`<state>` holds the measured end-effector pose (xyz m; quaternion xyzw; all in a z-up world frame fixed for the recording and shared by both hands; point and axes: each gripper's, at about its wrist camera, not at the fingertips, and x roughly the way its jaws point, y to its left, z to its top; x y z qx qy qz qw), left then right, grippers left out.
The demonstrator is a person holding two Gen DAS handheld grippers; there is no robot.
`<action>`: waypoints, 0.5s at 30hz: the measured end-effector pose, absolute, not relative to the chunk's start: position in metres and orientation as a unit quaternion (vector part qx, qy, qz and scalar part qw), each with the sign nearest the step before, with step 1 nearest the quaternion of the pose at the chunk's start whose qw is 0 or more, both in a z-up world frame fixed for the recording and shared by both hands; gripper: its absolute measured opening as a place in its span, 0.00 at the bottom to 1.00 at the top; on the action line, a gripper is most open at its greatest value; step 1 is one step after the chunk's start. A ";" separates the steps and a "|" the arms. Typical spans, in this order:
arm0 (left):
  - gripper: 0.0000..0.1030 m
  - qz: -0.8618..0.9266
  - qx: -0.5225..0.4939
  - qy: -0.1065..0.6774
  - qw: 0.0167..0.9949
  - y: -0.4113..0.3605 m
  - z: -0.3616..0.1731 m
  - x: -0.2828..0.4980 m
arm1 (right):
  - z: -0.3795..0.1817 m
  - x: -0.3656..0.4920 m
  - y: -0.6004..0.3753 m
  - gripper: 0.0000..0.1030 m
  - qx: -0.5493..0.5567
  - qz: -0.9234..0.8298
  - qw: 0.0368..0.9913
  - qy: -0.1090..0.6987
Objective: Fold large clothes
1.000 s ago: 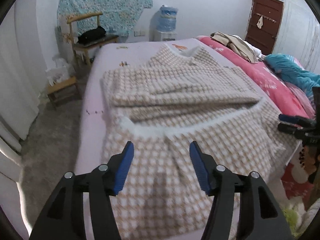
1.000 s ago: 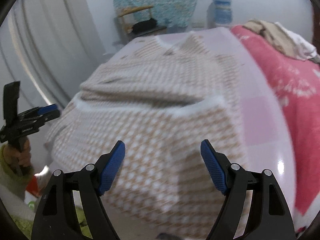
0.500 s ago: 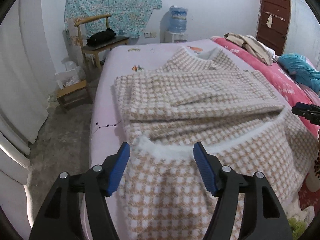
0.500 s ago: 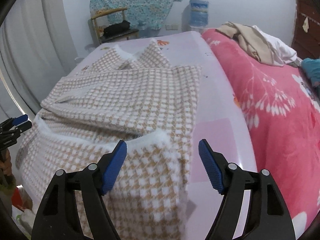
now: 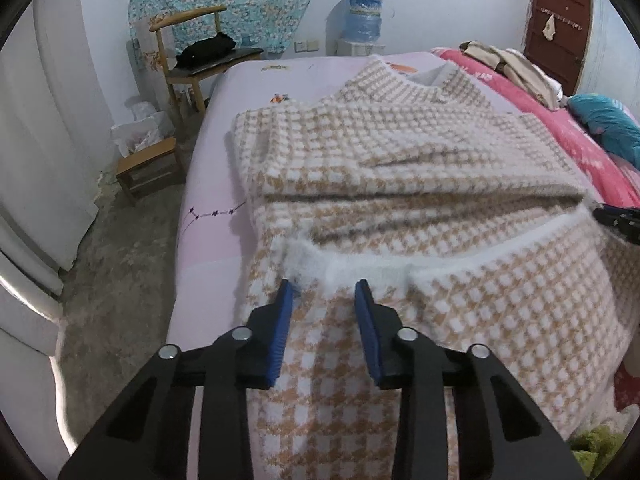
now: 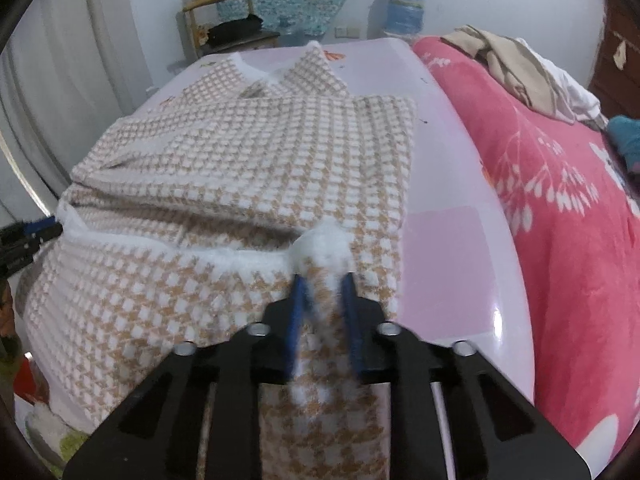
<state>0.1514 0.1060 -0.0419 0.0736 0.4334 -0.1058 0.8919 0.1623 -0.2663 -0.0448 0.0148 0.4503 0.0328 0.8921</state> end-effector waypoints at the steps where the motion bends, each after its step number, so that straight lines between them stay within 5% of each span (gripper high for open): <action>1: 0.26 -0.102 0.076 0.433 0.892 0.106 -0.043 0.152 | -0.044 0.162 -0.268 0.09 0.021 0.033 0.893 0.449; 15: 0.29 -0.087 0.054 0.452 0.886 0.110 -0.045 0.162 | -0.050 0.157 -0.263 0.08 0.023 0.028 0.892 0.450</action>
